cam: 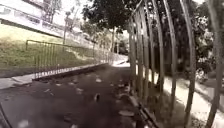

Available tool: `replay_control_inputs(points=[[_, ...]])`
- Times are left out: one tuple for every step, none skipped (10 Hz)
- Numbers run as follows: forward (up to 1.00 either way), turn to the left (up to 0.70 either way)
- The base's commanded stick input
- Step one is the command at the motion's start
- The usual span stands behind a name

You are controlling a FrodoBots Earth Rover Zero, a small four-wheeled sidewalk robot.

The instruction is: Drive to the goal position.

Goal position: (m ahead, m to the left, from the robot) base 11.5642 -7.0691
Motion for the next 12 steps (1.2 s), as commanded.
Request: replay_control_inputs(points=[[0.70, 0.00], [0.70, 0.00], [0.70, 0.00], [0.70, 0.00], [0.70, 0.00], [0.70, -0.20], [0.70, -0.31], [0.70, -0.24], [0.70, -0.05], [0.70, 0.00], [0.70, 0.00], [0.70, 0.00]])
